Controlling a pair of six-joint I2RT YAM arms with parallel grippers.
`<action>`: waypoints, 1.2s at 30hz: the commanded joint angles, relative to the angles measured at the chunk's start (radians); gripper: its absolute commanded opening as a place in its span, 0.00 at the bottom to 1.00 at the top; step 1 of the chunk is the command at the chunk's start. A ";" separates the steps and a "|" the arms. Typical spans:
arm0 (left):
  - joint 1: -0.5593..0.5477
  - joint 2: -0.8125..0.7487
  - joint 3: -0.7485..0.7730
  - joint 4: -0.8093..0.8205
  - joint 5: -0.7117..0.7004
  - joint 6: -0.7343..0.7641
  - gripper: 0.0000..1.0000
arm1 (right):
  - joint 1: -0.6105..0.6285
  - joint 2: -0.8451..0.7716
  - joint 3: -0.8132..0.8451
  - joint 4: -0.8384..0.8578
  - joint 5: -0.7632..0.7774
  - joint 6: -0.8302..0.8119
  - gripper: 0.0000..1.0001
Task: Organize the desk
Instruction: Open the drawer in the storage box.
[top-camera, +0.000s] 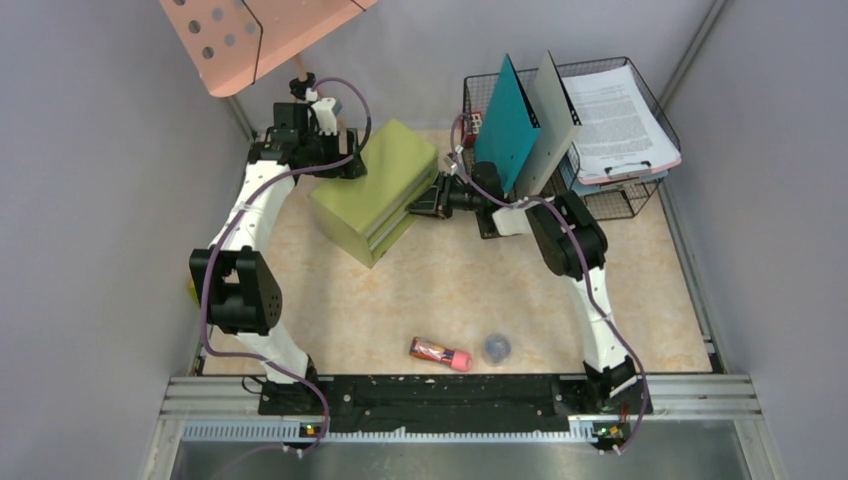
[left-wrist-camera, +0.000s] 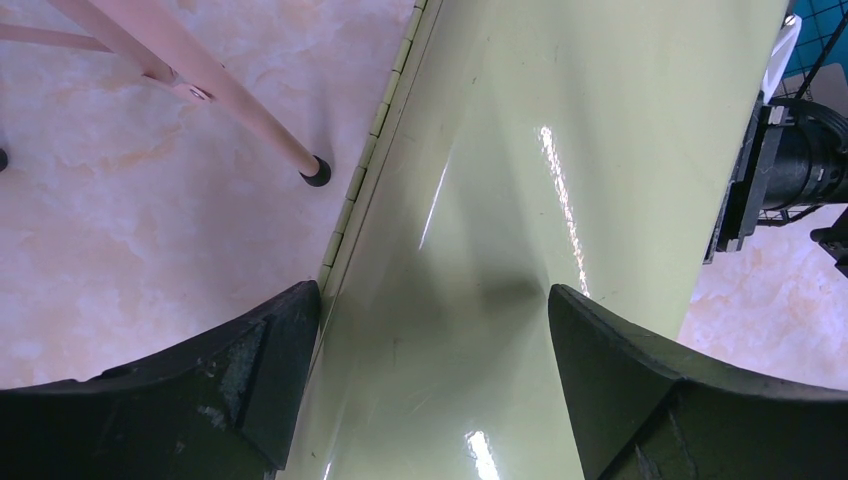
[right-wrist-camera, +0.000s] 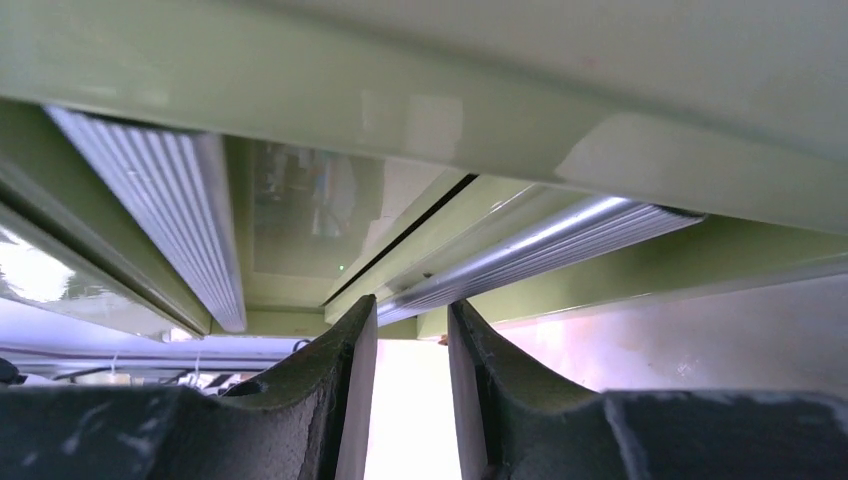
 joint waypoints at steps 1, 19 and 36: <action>-0.004 0.020 0.010 -0.002 0.037 0.003 0.88 | 0.012 0.026 0.054 0.049 0.006 -0.015 0.32; -0.004 0.022 -0.002 -0.007 0.039 0.005 0.88 | 0.017 0.058 0.059 0.220 -0.029 0.103 0.05; -0.003 0.030 0.004 -0.017 0.027 0.031 0.88 | 0.018 -0.020 -0.017 0.043 0.031 -0.050 0.24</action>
